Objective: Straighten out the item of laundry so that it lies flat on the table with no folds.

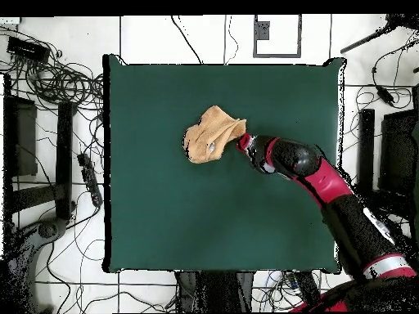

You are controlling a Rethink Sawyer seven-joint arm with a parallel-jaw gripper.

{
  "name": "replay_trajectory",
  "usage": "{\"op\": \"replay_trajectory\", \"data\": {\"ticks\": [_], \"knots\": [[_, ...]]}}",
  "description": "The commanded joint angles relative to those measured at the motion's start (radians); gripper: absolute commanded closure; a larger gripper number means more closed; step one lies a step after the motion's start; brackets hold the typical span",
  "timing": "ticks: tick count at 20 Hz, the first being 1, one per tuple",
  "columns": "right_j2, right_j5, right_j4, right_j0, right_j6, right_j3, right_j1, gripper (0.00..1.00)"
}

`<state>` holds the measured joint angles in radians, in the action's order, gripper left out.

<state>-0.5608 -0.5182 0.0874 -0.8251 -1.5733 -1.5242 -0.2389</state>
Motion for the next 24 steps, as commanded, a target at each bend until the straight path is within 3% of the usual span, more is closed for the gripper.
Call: {"op": "replay_trajectory", "data": {"ticks": [1, 10, 16, 24], "knots": [[0.033, 0.203, 0.060, 0.133, -0.128, -0.001, 0.144, 0.00], [-0.014, 0.171, -0.035, 0.106, -0.172, -0.044, 0.176, 0.00], [-0.018, 0.102, -0.080, 0.100, -0.193, -0.087, 0.131, 0.00], [-0.119, 0.099, -0.114, 0.017, -0.132, -0.166, 0.150, 0.00]]}}
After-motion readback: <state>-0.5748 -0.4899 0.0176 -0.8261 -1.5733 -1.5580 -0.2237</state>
